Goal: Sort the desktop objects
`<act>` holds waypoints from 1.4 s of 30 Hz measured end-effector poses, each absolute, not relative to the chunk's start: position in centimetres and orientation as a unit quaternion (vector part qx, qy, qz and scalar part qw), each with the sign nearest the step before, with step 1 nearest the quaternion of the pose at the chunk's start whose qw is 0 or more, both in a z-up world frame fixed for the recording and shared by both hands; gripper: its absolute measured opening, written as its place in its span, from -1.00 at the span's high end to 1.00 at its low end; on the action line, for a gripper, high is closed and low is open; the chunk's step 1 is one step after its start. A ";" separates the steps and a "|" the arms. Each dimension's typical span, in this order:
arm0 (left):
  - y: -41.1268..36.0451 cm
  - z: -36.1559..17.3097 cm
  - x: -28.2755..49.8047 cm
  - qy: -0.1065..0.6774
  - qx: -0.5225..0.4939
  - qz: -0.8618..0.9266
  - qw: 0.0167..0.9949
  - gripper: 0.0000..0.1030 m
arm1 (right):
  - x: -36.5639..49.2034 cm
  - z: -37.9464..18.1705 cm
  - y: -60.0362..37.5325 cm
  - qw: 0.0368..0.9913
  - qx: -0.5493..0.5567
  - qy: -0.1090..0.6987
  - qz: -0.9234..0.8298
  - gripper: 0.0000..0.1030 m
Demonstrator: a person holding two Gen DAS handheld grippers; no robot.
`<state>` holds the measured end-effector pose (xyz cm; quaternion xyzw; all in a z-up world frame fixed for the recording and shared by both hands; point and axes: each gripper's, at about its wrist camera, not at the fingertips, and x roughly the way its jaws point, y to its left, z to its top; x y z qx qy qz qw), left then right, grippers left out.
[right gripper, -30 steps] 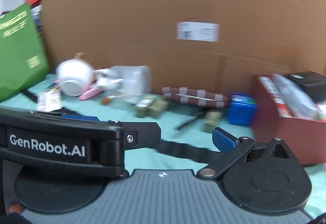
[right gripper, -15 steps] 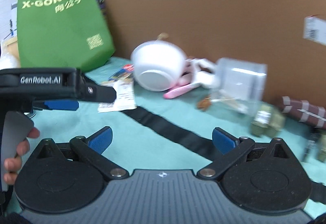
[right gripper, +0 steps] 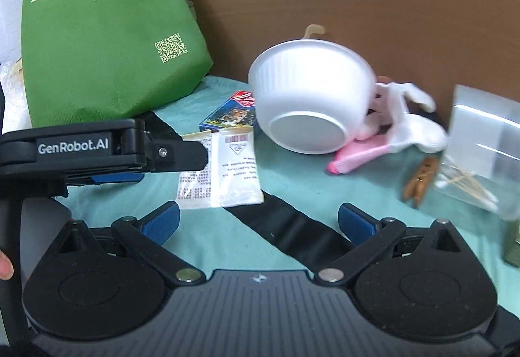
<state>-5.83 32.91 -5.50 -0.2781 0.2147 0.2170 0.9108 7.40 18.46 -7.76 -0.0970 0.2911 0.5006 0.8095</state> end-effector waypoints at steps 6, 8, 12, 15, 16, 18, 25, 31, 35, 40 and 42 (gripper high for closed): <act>33.7 -5.6 -4.9 0.217 -0.277 0.197 0.915 -0.99 | 8.0 -8.1 20.6 0.795 -0.108 0.292 0.521 -0.73; 33.8 -5.6 -4.6 0.220 -0.271 0.193 0.917 -0.98 | 8.2 -8.1 21.3 0.794 -0.117 0.288 0.522 -0.73; 34.1 -5.6 -3.9 0.225 -0.267 0.188 0.918 -0.78 | 8.8 -8.0 22.2 0.790 -0.121 0.286 0.530 -0.73; 34.4 -5.5 -3.6 0.231 -0.268 0.185 0.917 -0.54 | 9.1 -8.1 22.8 0.784 -0.124 0.288 0.535 -0.74; 34.5 -5.5 -3.5 0.233 -0.268 0.185 0.916 -0.42 | 9.1 -8.1 23.0 0.783 -0.126 0.286 0.537 -0.74; 34.8 -5.5 -3.2 0.238 -0.275 0.181 0.914 -0.26 | 9.0 -8.1 23.2 0.780 -0.128 0.286 0.542 -0.74; 34.7 -5.6 -2.8 0.250 -0.282 0.179 0.909 0.34 | 8.8 -8.0 23.8 0.778 -0.136 0.276 0.548 -0.33; 34.8 -5.9 -2.8 0.229 -0.303 0.160 0.911 -0.31 | 9.1 -7.9 23.7 0.783 -0.129 0.274 0.543 0.09; 34.1 -5.7 -2.5 0.236 -0.287 0.161 0.914 -0.26 | 9.5 -7.8 23.2 0.787 -0.122 0.276 0.538 0.31; 34.6 -5.7 -3.0 0.236 -0.303 0.161 0.909 -0.30 | 9.0 -7.8 22.9 0.783 -0.127 0.273 0.544 0.37; 34.8 -5.8 -3.2 0.235 -0.308 0.154 0.909 -0.36 | 8.8 -7.8 22.7 0.779 -0.128 0.272 0.550 0.38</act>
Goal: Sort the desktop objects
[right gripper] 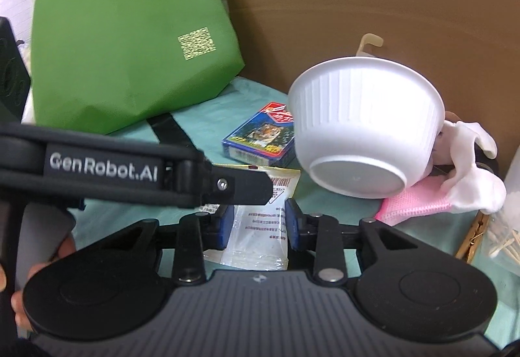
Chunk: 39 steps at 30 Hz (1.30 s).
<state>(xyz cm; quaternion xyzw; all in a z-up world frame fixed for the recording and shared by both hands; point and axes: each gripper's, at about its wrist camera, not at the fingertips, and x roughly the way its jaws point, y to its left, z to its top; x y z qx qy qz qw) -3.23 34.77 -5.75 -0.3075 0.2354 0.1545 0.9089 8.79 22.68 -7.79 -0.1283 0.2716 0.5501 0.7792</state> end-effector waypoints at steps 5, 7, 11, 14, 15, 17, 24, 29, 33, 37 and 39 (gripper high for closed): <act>34.0 -5.5 -3.1 0.245 -0.293 0.165 0.909 -0.10 | 8.9 -7.8 22.0 0.770 -0.107 0.279 0.563 0.40; 34.1 -5.7 -3.4 0.246 -0.293 0.179 0.906 0.44 | 8.8 -7.8 21.7 0.773 -0.108 0.278 0.560 0.40; 34.9 -6.3 -4.0 0.243 -0.317 0.188 0.897 0.73 | 8.8 -7.8 21.2 0.771 -0.101 0.284 0.561 0.39; 34.8 -6.3 -4.1 0.240 -0.316 0.185 0.899 0.73 | 8.8 -7.8 21.1 0.769 -0.102 0.286 0.563 0.33; 34.8 -6.3 -4.1 0.238 -0.323 0.181 0.898 0.68 | 8.7 -7.9 21.2 0.769 -0.103 0.285 0.562 0.32; 34.8 -6.5 -4.1 0.231 -0.338 0.172 0.896 0.55 | 8.6 -7.9 21.2 0.770 -0.108 0.284 0.561 0.31; 33.3 -6.0 -4.1 0.241 -0.322 0.178 0.898 0.97 | 6.8 -7.6 21.0 0.782 -0.148 0.259 0.547 0.49; 32.1 -5.2 -4.9 0.234 -0.332 0.171 0.898 0.99 | 6.7 -6.5 18.9 0.793 -0.128 0.258 0.537 0.82; 30.4 -3.6 -5.2 0.218 -0.320 0.152 0.909 0.99 | 6.0 -5.2 16.4 0.808 -0.110 0.238 0.527 0.83; 28.2 -1.7 -5.1 0.201 -0.309 0.118 0.922 0.99 | 5.6 -3.3 13.1 0.831 -0.088 0.212 0.507 0.83; 26.8 -0.6 -4.9 0.193 -0.300 0.097 0.929 0.99 | 5.3 -2.4 11.2 0.845 -0.080 0.195 0.492 0.84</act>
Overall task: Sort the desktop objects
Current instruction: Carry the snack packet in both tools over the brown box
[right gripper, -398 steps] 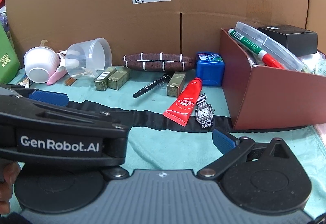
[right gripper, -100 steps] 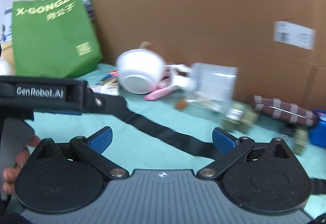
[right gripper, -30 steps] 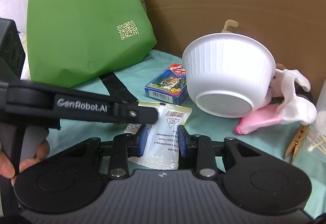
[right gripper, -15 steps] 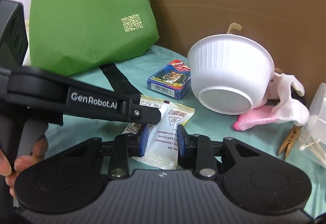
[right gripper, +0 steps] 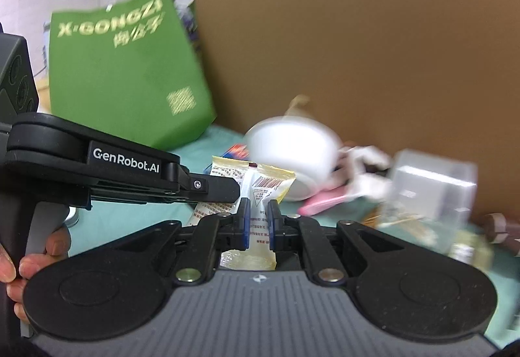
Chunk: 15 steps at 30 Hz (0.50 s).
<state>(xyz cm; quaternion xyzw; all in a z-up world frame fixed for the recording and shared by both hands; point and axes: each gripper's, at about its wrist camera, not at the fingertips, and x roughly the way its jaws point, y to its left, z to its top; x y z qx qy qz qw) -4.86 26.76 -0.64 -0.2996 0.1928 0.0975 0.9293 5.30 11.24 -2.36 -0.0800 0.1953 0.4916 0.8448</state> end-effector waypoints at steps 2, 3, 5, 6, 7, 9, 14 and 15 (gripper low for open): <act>25.2 0.5 -4.3 0.184 -0.290 0.076 0.936 0.99 | 5.3 -1.4 9.3 0.858 -0.069 0.181 0.475 0.84; 24.3 1.0 -4.0 0.180 -0.286 0.065 0.939 0.99 | 5.3 -0.8 8.1 0.866 -0.062 0.173 0.465 0.84; 22.7 2.0 -3.2 0.172 -0.278 0.041 0.944 0.99 | 5.5 0.0 6.2 0.879 -0.051 0.160 0.447 0.84; 21.8 2.5 -2.8 0.169 -0.274 0.028 0.946 0.99 | 5.6 0.5 5.0 0.886 -0.045 0.153 0.435 0.84; 21.0 2.9 -2.3 0.167 -0.269 0.016 0.948 0.99 | 5.8 0.8 4.3 0.892 -0.041 0.148 0.426 0.84; 19.2 3.7 -1.3 0.164 -0.263 -0.011 0.951 0.99 | 6.2 1.5 2.2 0.904 -0.035 0.139 0.404 0.84; 14.6 5.1 1.4 0.162 -0.249 -0.077 0.952 0.99 | 6.6 2.7 -3.2 0.931 -0.015 0.117 0.345 0.84; 13.5 5.3 2.0 0.163 -0.244 -0.089 0.952 0.99 | 6.8 2.7 -4.4 0.936 -0.010 0.115 0.333 0.84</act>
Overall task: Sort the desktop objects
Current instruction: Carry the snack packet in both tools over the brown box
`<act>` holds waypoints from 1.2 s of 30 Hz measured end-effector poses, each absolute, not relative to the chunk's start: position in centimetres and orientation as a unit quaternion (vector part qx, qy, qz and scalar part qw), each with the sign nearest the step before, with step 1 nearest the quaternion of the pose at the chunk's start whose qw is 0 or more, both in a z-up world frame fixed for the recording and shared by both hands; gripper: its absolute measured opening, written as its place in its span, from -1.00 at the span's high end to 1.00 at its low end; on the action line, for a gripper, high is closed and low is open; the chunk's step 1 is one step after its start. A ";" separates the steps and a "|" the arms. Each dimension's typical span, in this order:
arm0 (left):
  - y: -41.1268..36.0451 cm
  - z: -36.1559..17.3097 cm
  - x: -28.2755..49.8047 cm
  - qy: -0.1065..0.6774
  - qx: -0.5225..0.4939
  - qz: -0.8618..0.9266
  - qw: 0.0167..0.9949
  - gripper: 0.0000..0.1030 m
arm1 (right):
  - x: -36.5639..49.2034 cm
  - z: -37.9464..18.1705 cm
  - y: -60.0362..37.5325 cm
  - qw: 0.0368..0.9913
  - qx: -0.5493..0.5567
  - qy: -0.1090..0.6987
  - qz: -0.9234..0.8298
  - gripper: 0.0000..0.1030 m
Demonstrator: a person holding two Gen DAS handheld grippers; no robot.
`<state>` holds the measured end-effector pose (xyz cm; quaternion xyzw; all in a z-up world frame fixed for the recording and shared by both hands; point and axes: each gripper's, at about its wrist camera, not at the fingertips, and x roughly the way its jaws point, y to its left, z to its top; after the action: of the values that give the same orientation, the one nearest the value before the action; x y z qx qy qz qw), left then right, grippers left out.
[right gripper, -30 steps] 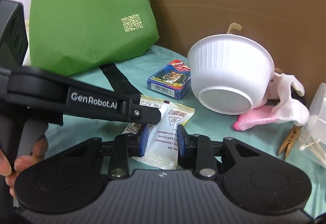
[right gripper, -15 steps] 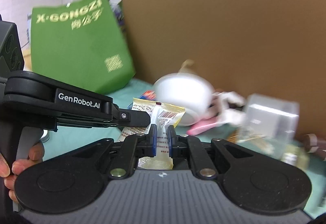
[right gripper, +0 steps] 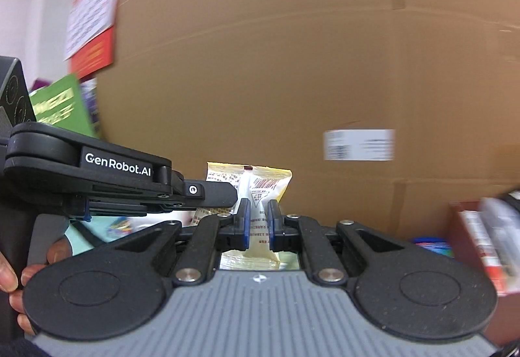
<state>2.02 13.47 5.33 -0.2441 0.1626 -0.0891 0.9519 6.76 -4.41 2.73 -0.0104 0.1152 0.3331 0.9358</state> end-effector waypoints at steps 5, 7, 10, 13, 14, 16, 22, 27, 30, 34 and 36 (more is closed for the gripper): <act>8.3 5.9 5.0 0.172 -0.235 -0.147 0.945 0.99 | 7.3 2.8 -9.9 0.956 0.010 0.107 0.274 0.84; 6.3 6.0 6.4 0.180 -0.235 -0.169 0.940 0.99 | 7.5 2.8 -11.8 0.963 0.013 0.104 0.250 0.84; 3.2 5.9 8.2 0.190 -0.234 -0.204 0.931 0.99 | 8.0 2.9 -14.9 0.972 0.022 0.098 0.212 0.84; 0.3 5.9 10.2 0.200 -0.237 -0.233 0.922 0.99 | 8.8 2.8 -17.9 0.978 0.030 0.097 0.180 0.84; -0.6 5.8 10.8 0.203 -0.235 -0.242 0.919 0.99 | 9.0 2.7 -18.8 0.980 0.031 0.096 0.171 0.84; -2.6 5.7 12.0 0.209 -0.229 -0.257 0.915 0.99 | 9.5 2.4 -20.5 0.983 0.033 0.094 0.154 0.84; -6.9 4.7 15.2 0.224 -0.217 -0.285 0.906 0.98 | 11.4 1.3 -25.0 0.988 0.035 0.095 0.120 0.84; -9.1 3.3 17.0 0.230 -0.206 -0.287 0.907 0.98 | 13.0 -0.2 -27.3 0.988 0.030 0.093 0.116 0.84; -9.9 2.6 18.0 0.237 -0.198 -0.285 0.908 0.98 | 13.9 -1.3 -28.3 0.989 0.017 0.083 0.122 0.83; -10.7 1.4 19.3 0.258 -0.184 -0.281 0.906 0.98 | 14.7 -2.6 -28.7 0.989 -0.010 0.095 0.113 0.84; -10.9 0.9 19.5 0.260 -0.173 -0.279 0.908 0.98 | 14.9 -3.2 -28.6 0.988 -0.028 0.105 0.109 0.84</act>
<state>19.54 -10.95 0.94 -0.1732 0.2604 -0.2793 0.9078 14.90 -28.64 -3.23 -0.0278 0.1053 0.1095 0.9880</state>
